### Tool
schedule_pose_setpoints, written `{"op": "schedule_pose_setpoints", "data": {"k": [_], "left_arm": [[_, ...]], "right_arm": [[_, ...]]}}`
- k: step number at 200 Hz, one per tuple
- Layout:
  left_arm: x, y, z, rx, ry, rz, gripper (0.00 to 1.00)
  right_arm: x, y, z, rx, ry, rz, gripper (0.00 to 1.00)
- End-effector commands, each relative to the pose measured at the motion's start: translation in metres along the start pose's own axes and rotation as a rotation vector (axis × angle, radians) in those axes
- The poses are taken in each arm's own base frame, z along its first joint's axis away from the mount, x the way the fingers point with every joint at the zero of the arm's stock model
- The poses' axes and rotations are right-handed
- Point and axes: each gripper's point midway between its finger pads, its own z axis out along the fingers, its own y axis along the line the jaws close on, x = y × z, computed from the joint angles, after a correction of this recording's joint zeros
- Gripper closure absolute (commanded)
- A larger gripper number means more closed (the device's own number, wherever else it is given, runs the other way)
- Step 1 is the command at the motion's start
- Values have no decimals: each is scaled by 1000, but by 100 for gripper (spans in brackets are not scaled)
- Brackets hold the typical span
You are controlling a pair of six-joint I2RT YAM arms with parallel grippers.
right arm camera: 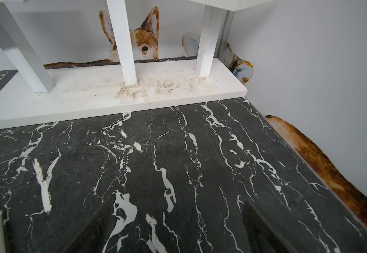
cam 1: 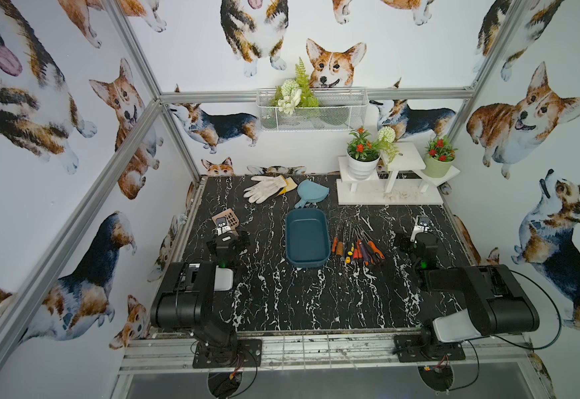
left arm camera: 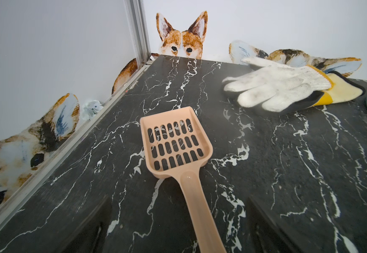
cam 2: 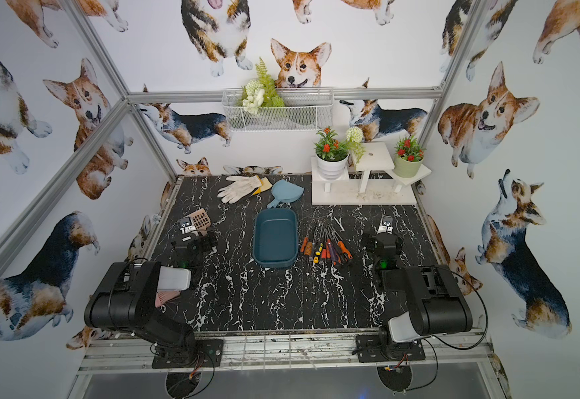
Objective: Take out the screwdriver from the storage box
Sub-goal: Reset both arms
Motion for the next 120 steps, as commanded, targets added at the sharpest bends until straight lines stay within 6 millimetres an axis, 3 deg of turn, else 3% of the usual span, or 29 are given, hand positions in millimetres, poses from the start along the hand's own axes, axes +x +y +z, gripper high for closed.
{"op": "schedule_pose_setpoints", "data": {"k": [1, 120], "left_arm": [[-6, 0, 0, 2, -20, -4, 0], [-7, 0, 1, 4, -21, -5, 0]], "right_arm": [[-4, -3, 1, 20, -16, 8, 0], [-5, -4, -1, 20, -20, 13, 1]]}}
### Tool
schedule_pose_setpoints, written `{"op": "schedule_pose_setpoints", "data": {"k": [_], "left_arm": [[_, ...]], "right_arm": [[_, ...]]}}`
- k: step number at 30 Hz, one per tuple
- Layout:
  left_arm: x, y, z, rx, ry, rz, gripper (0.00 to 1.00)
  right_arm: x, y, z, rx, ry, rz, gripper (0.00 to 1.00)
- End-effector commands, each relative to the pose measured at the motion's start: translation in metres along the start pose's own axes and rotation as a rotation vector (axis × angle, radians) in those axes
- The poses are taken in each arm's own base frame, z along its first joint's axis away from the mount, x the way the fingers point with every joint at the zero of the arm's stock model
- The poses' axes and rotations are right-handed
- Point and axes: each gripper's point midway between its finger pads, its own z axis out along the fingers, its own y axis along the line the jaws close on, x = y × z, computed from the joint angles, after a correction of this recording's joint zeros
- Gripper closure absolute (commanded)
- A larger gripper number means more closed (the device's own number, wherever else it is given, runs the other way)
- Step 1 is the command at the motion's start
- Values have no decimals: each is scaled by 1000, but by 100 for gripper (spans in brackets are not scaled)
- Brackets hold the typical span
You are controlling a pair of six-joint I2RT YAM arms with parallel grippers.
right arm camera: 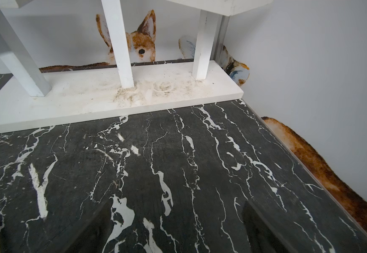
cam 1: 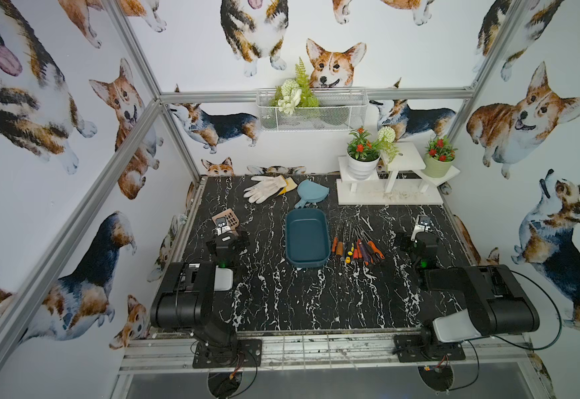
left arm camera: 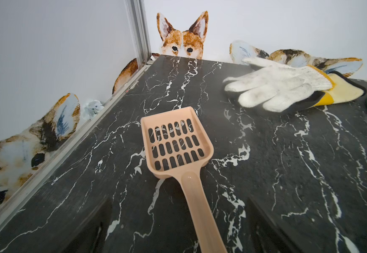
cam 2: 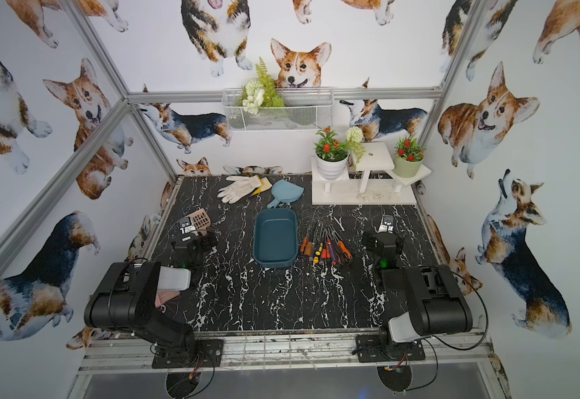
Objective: Take out the screwdriver from the storage box
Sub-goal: Reset both arms
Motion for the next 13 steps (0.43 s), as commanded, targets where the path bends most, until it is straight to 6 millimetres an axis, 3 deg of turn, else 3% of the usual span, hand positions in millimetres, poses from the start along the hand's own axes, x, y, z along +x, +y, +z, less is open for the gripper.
{"op": "schedule_pose_setpoints", "data": {"k": [1, 13], "left_arm": [[-6, -1, 1, 7, -20, -4, 0], [-6, -2, 0, 11, -19, -1, 0]], "right_arm": [[-4, -2, -1, 9, -18, 10, 0], [-4, -2, -1, 6, -20, 11, 1]]}}
